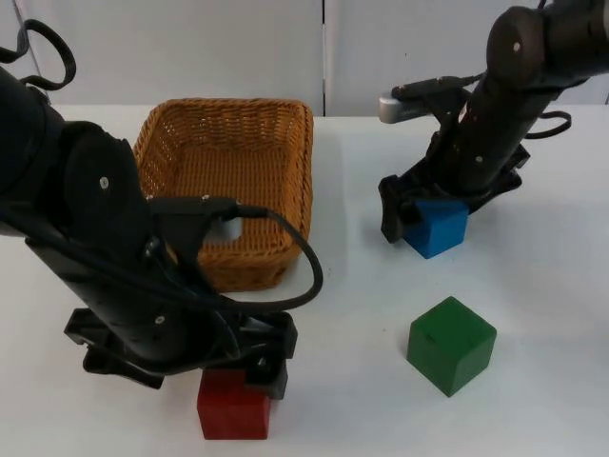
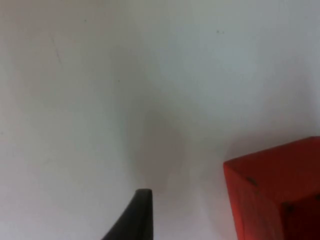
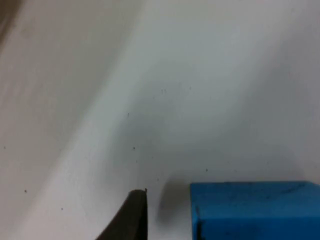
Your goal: Pick up one cube with each hand and place exactly two cubes into the same basket, leaving the remaining cube outside.
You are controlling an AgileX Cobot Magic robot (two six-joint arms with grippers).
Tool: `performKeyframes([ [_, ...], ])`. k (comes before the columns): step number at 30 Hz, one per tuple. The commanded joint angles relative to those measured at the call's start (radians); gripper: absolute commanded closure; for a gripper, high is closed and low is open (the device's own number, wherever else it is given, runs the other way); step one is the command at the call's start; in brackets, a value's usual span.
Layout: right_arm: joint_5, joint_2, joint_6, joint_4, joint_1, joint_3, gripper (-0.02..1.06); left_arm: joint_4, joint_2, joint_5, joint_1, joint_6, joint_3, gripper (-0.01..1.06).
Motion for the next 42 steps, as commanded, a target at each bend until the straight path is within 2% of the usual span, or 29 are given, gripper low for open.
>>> performKeyframes([
  [1, -0.005, 0.001, -0.01, 0.005, -0.003, -0.007, 0.01, 0.004, 0.001, -0.016, -0.007, -0.007, -0.004, 0.03],
  [8, -0.003, 0.001, -0.01, 0.005, -0.003, -0.007, 0.09, 0.006, 0.002, -0.025, -0.007, -0.007, -0.004, 0.03],
  [14, -0.005, 0.001, -0.01, 0.005, -0.003, -0.007, 0.1, 0.006, 0.002, -0.052, -0.007, -0.007, -0.004, 0.03],
  [29, -0.011, 0.001, -0.01, 0.005, -0.003, -0.007, 0.1, -0.009, 0.095, -0.041, -0.007, -0.004, -0.004, 0.04],
  [31, -0.011, 0.001, -0.01, 0.005, -0.003, -0.007, 0.13, -0.009, 0.095, -0.041, -0.007, -0.004, -0.004, 0.05],
  [33, -0.009, 0.001, -0.01, 0.005, -0.003, -0.007, 0.21, -0.009, 0.095, -0.039, -0.007, -0.004, -0.004, 0.06],
  [34, -0.006, 0.001, -0.01, 0.005, -0.003, -0.007, 0.29, -0.009, 0.095, -0.039, -0.007, -0.004, -0.004, 0.09],
  [35, -0.006, 0.001, -0.01, 0.005, -0.003, -0.007, 0.29, -0.009, 0.095, -0.039, -0.007, -0.004, -0.004, 0.09],
  [36, -0.002, 0.001, -0.01, 0.005, -0.003, -0.007, 0.38, -0.009, 0.095, -0.036, -0.007, -0.004, -0.004, 0.14],
  [38, 0.008, -0.003, -0.01, 0.005, -0.003, -0.007, 0.59, -0.011, 0.095, -0.018, -0.007, -0.004, -0.004, 0.34],
  [39, 0.008, -0.003, -0.01, 0.005, -0.003, -0.007, 0.59, -0.011, 0.095, -0.018, -0.007, -0.004, -0.004, 0.34],
  [42, 0.021, -0.035, -0.01, 0.005, -0.003, -0.007, 0.94, -0.011, 0.077, 0.016, -0.007, 0.004, -0.004, 0.76],
])
